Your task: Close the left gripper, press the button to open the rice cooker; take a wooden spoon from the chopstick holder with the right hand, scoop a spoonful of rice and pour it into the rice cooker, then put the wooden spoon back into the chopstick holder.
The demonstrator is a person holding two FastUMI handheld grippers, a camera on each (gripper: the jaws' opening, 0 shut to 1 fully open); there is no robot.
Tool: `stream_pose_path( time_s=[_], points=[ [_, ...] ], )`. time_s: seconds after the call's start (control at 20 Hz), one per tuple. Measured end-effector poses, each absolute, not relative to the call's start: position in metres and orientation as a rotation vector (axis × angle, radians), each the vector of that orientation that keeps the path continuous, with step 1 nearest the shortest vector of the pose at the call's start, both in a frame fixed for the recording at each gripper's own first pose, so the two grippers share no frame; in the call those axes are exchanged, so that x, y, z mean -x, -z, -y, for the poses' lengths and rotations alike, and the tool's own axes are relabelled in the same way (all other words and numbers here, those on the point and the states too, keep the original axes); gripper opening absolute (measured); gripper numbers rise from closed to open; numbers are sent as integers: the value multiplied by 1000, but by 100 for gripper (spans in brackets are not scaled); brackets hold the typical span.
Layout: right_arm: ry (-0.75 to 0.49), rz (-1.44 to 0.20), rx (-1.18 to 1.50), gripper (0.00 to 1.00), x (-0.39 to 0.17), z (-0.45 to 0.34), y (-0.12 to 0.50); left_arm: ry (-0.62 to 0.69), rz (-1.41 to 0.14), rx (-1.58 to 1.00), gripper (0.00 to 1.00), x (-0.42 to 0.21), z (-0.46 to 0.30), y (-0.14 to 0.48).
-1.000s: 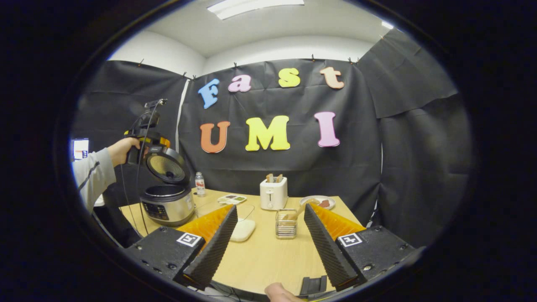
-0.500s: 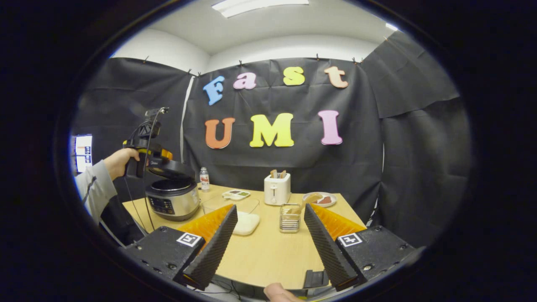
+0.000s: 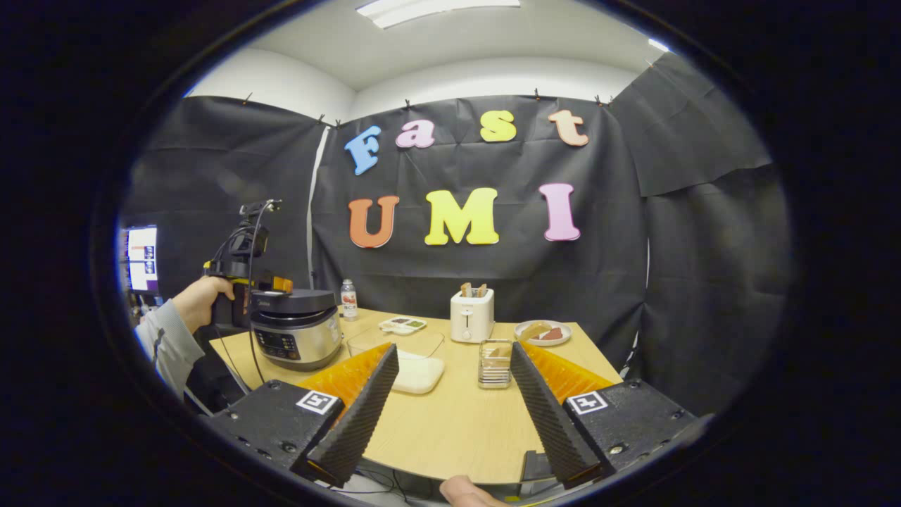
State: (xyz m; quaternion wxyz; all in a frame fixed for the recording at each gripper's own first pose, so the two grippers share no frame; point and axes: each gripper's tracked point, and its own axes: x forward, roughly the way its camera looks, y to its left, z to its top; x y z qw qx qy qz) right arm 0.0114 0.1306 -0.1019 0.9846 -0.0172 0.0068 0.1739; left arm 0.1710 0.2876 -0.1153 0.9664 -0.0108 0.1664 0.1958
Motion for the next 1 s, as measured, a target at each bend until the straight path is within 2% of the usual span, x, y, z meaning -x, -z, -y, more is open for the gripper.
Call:
stream_pose_path(
  time_s=[0.1,0.6,1.0],
  points=[
    [-348,-20,29,100,-15,-132,103,-398,-341,2,98,-169,-287,126],
    [-312,-25,36,100,-20,-126,109,-409,-176,6,99,-166,-287,127],
    [-288,-31,27,100,-25,-119,110,-396,-136,33,99,-165,-288,125]
  ],
)
